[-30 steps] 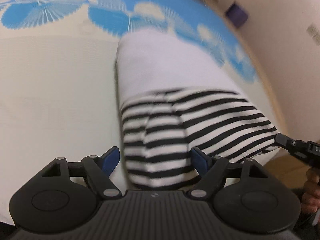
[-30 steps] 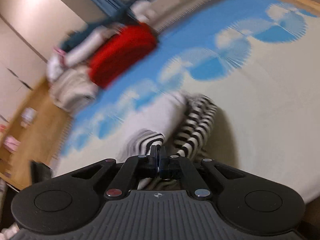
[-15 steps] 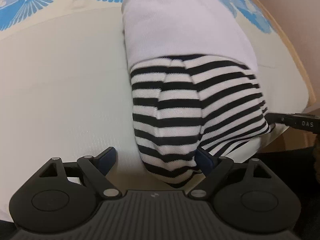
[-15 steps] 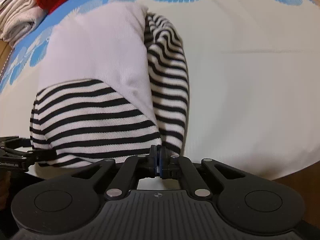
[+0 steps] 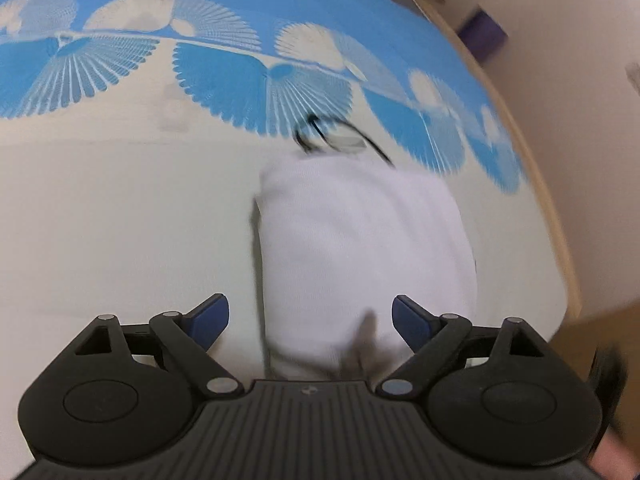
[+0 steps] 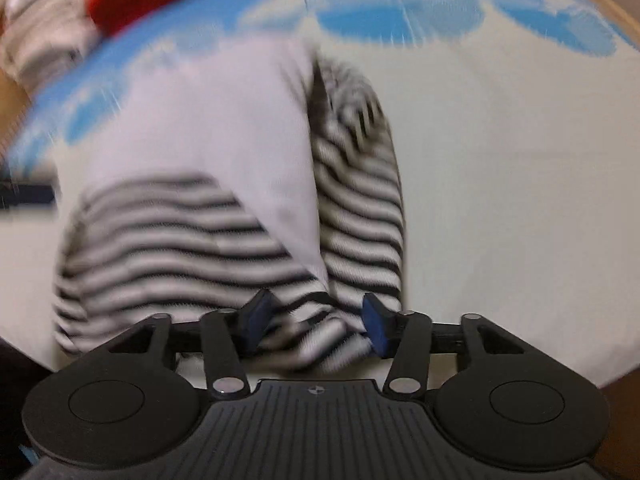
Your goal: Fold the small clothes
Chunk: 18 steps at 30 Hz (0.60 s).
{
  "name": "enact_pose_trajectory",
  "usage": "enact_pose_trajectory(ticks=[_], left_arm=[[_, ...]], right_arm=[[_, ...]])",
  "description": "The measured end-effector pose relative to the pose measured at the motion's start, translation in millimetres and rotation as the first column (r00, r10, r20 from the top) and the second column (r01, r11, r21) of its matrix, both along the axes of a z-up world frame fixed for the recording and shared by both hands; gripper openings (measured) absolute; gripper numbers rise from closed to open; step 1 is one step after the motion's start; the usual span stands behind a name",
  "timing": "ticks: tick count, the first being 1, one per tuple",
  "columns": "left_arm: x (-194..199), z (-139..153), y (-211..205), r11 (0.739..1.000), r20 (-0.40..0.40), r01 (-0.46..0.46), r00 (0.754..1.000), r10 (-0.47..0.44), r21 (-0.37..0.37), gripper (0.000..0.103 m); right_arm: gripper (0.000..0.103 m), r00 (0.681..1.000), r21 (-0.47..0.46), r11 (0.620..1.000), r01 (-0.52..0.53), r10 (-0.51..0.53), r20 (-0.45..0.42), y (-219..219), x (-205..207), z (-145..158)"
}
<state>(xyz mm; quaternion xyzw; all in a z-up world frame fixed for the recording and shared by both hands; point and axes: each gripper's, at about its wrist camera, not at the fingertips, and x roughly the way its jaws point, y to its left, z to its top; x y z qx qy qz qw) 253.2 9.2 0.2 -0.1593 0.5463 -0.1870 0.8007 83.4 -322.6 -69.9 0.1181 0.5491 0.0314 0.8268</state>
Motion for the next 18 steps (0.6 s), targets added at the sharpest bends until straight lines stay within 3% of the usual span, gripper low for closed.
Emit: enact_pose_trajectory(ticks=[3, 5, 10, 12, 14, 16, 18], left_arm=[[28, -22, 3, 0.995, -0.049, -0.074, 0.996, 0.071, -0.068, 0.092], [41, -43, 1, 0.989, -0.083, -0.099, 0.992, 0.091, -0.107, 0.092], [61, -71, -8, 0.978, -0.12, -0.099, 0.99, 0.077, -0.185, 0.09], [65, -75, -12, 0.969, -0.132, -0.093, 0.989, 0.064, -0.229, 0.079], [67, -71, -16, 0.977, -0.086, -0.055, 0.996, 0.038, -0.204, 0.048], [70, -60, -13, 0.979, -0.057, -0.026, 0.998, 0.015, -0.201, 0.034], [74, -38, -2, 0.972, 0.001, -0.026, 1.0, 0.027, -0.235, 0.032]], right_arm=[[0.011, 1.0, 0.017, 1.0, -0.005, 0.005, 0.002, -2, 1, 1], [0.003, 1.0, 0.004, 1.0, -0.012, 0.012, -0.01, -2, 1, -3], [0.002, 0.999, -0.005, 1.0, -0.03, 0.03, -0.019, 2, 4, -6], [0.001, 0.999, -0.006, 1.0, -0.026, 0.026, -0.024, 5, 2, -2], [0.001, 1.0, -0.014, 1.0, -0.022, 0.021, -0.023, 8, 5, -1], [0.001, 1.0, -0.014, 1.0, -0.009, 0.009, -0.004, 12, 9, 1], [0.001, 1.0, -0.012, 1.0, -0.001, 0.001, 0.031, 19, 15, 3]])
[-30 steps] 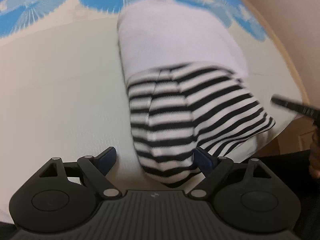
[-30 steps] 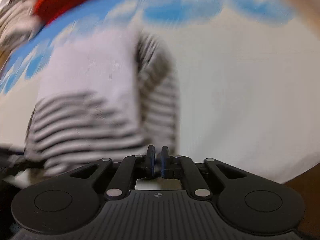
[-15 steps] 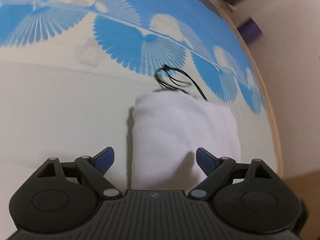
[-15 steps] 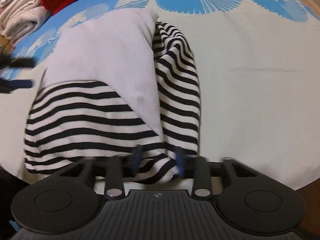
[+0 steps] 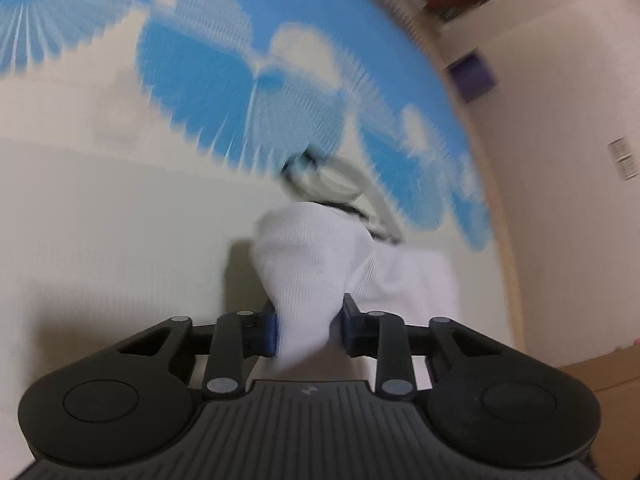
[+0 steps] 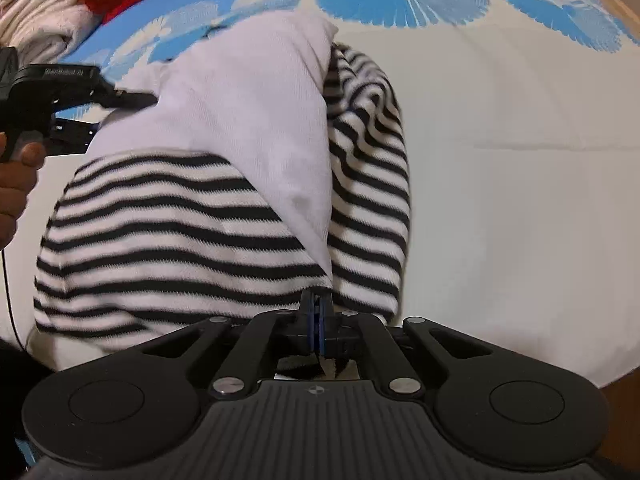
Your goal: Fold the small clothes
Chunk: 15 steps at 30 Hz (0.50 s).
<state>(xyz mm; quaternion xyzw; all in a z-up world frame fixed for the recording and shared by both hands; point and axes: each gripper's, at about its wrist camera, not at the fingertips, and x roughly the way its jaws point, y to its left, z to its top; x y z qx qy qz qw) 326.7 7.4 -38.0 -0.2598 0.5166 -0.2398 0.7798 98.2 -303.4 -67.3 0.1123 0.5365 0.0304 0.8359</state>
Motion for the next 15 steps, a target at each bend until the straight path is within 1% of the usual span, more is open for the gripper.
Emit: enact_pose_trajectory(ticks=[1, 2, 4, 5, 6, 7, 8, 9, 11, 12, 13, 14, 15], left_arm=[[1, 14, 6, 1.0, 0.058, -0.01, 0.998, 0.009, 0.011, 0.031], [0, 32, 13, 0.998, 0.137, -0.032, 0.99, 0.026, 0.048, 0.032], [1, 54, 29, 0.993, 0.233, -0.095, 0.97, 0.076, 0.072, 0.033], [1, 65, 38, 0.987, 0.298, -0.125, 0.95, 0.091, 0.097, 0.037], [1, 70, 44, 0.98, 0.342, -0.154, 0.934, 0.104, 0.123, 0.042], [1, 74, 53, 0.965, 0.378, -0.211, 0.915, 0.139, 0.156, 0.056], [2, 74, 63, 0.943, 0.388, -0.27, 0.904, 0.179, 0.196, 0.069], [2, 73, 70, 0.932, 0.377, -0.293, 0.905, 0.198, 0.214, 0.073], [-1, 71, 85, 0.919, 0.344, -0.314, 0.912, 0.223, 0.238, 0.072], [-3, 70, 87, 0.914, 0.34, -0.317, 0.914, 0.222, 0.255, 0.072], [-8, 70, 89, 0.912, 0.33, -0.303, 0.921, 0.205, 0.278, 0.072], [-12, 70, 89, 0.918, 0.313, -0.273, 0.933, 0.179, 0.287, 0.069], [-18, 69, 87, 0.93, 0.293, -0.227, 0.946, 0.14, 0.288, 0.068]], right_arm=[[0.001, 1.0, 0.005, 1.0, -0.001, 0.001, 0.026, 4, 3, 3], [0.001, 0.998, 0.005, 1.0, -0.002, 0.002, 0.061, 10, 7, 8], [0.001, 0.991, 0.019, 1.0, 0.001, -0.003, 0.136, 20, 16, 19], [0.001, 0.986, 0.031, 1.0, 0.003, -0.008, 0.165, 25, 20, 23], [0.001, 0.982, 0.037, 0.999, 0.003, -0.01, 0.19, 31, 25, 27], [0.0, 0.978, 0.034, 0.999, 0.003, -0.01, 0.208, 37, 30, 29], [0.0, 0.977, 0.03, 1.0, 0.002, -0.008, 0.214, 43, 35, 29], [0.001, 0.978, 0.032, 0.999, -0.001, -0.006, 0.209, 49, 40, 27], [0.0, 0.981, 0.043, 0.999, -0.017, 0.008, 0.195, 60, 46, 24], [0.0, 0.981, 0.04, 0.999, -0.031, 0.023, 0.194, 66, 48, 24], [0.0, 0.981, 0.006, 0.999, -0.043, 0.041, 0.191, 73, 50, 23], [0.0, 0.982, -0.019, 0.999, -0.044, 0.047, 0.181, 76, 51, 21], [0.0, 0.986, -0.018, 0.999, -0.031, 0.033, 0.166, 76, 54, 19]])
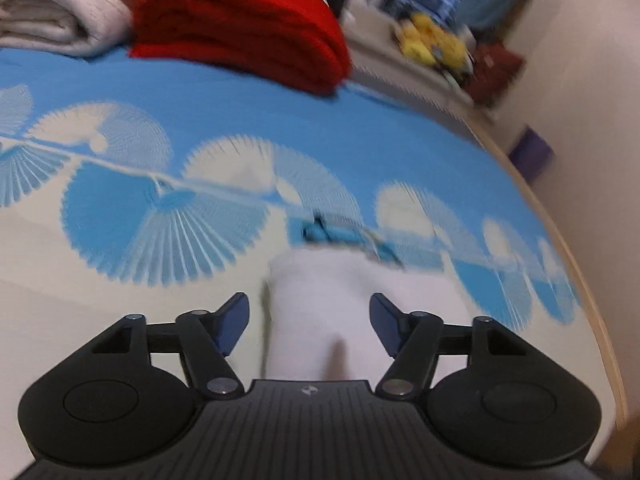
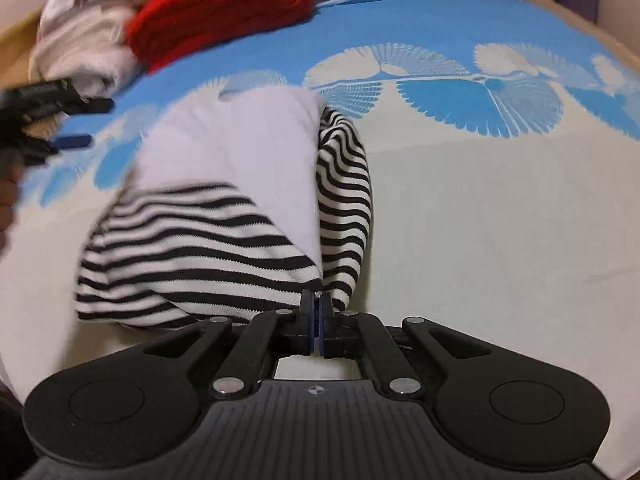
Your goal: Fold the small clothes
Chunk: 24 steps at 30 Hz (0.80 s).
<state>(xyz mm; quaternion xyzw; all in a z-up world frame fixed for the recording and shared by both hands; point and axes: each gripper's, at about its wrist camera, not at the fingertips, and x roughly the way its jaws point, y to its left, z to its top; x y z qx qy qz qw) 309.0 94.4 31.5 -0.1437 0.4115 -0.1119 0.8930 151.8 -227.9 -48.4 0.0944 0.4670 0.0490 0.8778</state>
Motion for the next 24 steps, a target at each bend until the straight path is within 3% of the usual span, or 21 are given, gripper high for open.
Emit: enact_pose_trajectory(ticks=[3, 4, 6, 7, 8, 12, 14, 16, 17, 20, 24], left_arm=[[-14, -9, -20, 0.979, -0.074, 0.203, 0.976, -0.203, -0.004, 0.067], [-21, -20, -33, 0.958, -0.11, 0.285, 0.954, -0.28, 0.04, 0.065], [-27, -56, -54, 0.916, -0.202, 0.352, 0.927, -0.315, 0.191, 0.062], [-30, -67, -60, 0.901, -0.208, 0.363, 0.925, -0.317, 0.239, 0.063], [-31, -66, -63, 0.901, -0.193, 0.359, 0.928, -0.318, 0.242, 0.063], [-40, -37, -48, 0.928, -0.176, 0.318, 0.942, -0.286, 0.192, 0.063], [-53, -26, -38, 0.913, -0.153, 0.361, 0.93, -0.335, 0.19, 0.062], [-54, -37, -36, 0.897, -0.216, 0.393, 0.911, -0.351, 0.203, 0.059], [-54, -56, -37, 0.885, -0.277, 0.402, 0.9, -0.335, 0.233, 0.061], [-56, -75, -41, 0.898, -0.326, 0.387, 0.893, -0.31, 0.208, 0.066], [-71, -49, -55, 0.848, -0.329, 0.411, 0.894, -0.303, 0.334, 0.066]], right_arm=[[0.0, 0.999, 0.005, 0.999, 0.047, -0.047, -0.002, -7, 7, 0], [0.0, 0.998, 0.003, 0.998, 0.058, -0.058, -0.001, -8, 9, 0], [0.0, 0.997, -0.011, 0.998, 0.069, -0.069, -0.022, -8, 9, -3], [0.0, 0.996, -0.022, 0.997, 0.074, -0.075, -0.039, -8, 10, -5], [0.0, 0.996, -0.016, 0.997, 0.075, -0.076, -0.053, -6, 12, -9], [0.0, 0.995, -0.019, 0.995, 0.102, -0.102, -0.019, -5, 12, -4], [0.001, 0.994, -0.004, 0.995, 0.102, -0.101, 0.043, -5, 9, 6], [0.003, 0.99, 0.01, 0.996, 0.092, -0.092, 0.107, -3, 6, 14], [0.004, 0.987, 0.018, 0.996, 0.093, -0.094, 0.131, -2, 5, 16], [0.006, 0.99, 0.035, 0.995, 0.089, -0.092, 0.11, -1, 11, 11], [0.008, 0.974, 0.12, 0.978, 0.168, -0.184, 0.133, -13, 12, 22]])
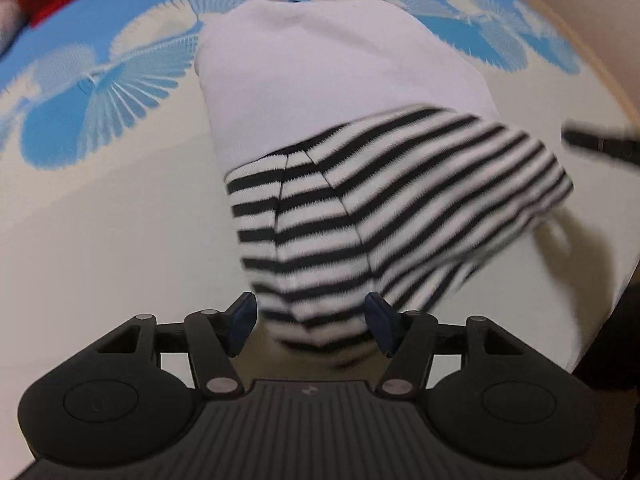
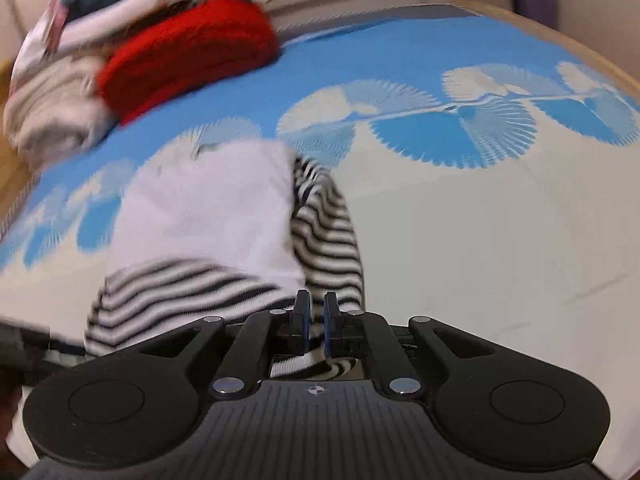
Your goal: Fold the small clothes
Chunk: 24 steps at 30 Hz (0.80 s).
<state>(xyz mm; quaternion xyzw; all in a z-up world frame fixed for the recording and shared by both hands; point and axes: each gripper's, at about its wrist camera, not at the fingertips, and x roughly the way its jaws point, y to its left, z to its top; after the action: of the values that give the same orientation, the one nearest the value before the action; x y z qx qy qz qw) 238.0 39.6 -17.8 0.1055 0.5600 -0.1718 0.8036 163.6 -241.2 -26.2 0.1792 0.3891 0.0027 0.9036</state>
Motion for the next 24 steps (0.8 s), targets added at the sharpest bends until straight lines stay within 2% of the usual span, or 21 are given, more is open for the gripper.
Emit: enact_pose_trajectory(ticks=[2, 4, 6, 7, 9, 10, 11, 13, 15, 18, 19, 21, 23, 24], left_arm=[[-11, 20, -1, 0.998, 0.055, 0.019, 0.998, -0.022, 0.058, 0.067], [-19, 39, 4, 0.998, 0.122, 0.003, 0.993, -0.012, 0.067, 0.07], [-23, 54, 17, 0.998, 0.183, -0.069, 0.981, 0.066, 0.008, 0.07], [-24, 58, 26, 0.992, 0.221, -0.123, 0.967, 0.128, -0.04, 0.072], [-28, 53, 49, 0.957, 0.277, -0.25, 0.919, 0.282, -0.145, 0.073], [-23, 48, 52, 0.943, 0.243, -0.304, 0.913, 0.328, -0.133, 0.072], [-15, 41, 55, 0.927, 0.185, -0.37, 0.908, 0.375, -0.065, 0.067], [-7, 46, 59, 0.902, 0.212, -0.424, 0.877, 0.431, -0.079, 0.068], [2, 49, 60, 0.896, 0.226, -0.431, 0.867, 0.444, -0.108, 0.068], [18, 46, 52, 0.895, 0.222, -0.433, 0.867, 0.445, -0.106, 0.068], [23, 45, 48, 0.895, 0.222, -0.43, 0.867, 0.446, -0.118, 0.068], [28, 45, 44, 0.9, 0.216, -0.409, 0.875, 0.434, -0.151, 0.068], [35, 45, 34, 0.906, 0.204, -0.371, 0.889, 0.41, -0.205, 0.068], [38, 44, 26, 0.908, 0.195, -0.35, 0.898, 0.395, -0.23, 0.068]], right_arm=[[0.013, 1.0, 0.057, 0.998, -0.002, 0.001, 0.03, -5, 7, 10], [0.026, 0.998, 0.097, 0.995, -0.03, 0.025, 0.05, -8, 25, 15], [0.03, 0.998, 0.119, 0.992, -0.051, 0.045, 0.053, -9, 48, 16], [0.032, 0.998, 0.129, 0.99, -0.057, 0.052, 0.043, -10, 60, 13], [0.034, 0.998, 0.165, 0.984, -0.068, 0.066, 0.014, -12, 86, 4], [0.035, 0.997, 0.176, 0.982, -0.074, 0.074, 0.001, -13, 98, -3], [0.036, 0.997, 0.181, 0.98, -0.077, 0.08, -0.006, -13, 106, -9], [0.04, 0.996, 0.218, 0.973, -0.075, 0.084, -0.03, -16, 123, -26], [0.041, 0.995, 0.297, 0.954, -0.039, 0.063, -0.073, -19, 137, -41], [0.041, 0.995, 0.407, 0.913, -0.039, 0.075, -0.072, -19, 157, -53], [0.035, 0.994, 0.415, 0.909, -0.045, 0.081, -0.069, -18, 162, -56], [0.0, 0.997, 0.407, 0.912, -0.049, 0.069, -0.035, -21, 167, -53], [0.0, 0.996, 0.373, 0.927, -0.039, 0.005, 0.091, -25, 164, -27], [0.0, 0.991, 0.367, 0.929, -0.054, 0.005, 0.133, -25, 164, -18]])
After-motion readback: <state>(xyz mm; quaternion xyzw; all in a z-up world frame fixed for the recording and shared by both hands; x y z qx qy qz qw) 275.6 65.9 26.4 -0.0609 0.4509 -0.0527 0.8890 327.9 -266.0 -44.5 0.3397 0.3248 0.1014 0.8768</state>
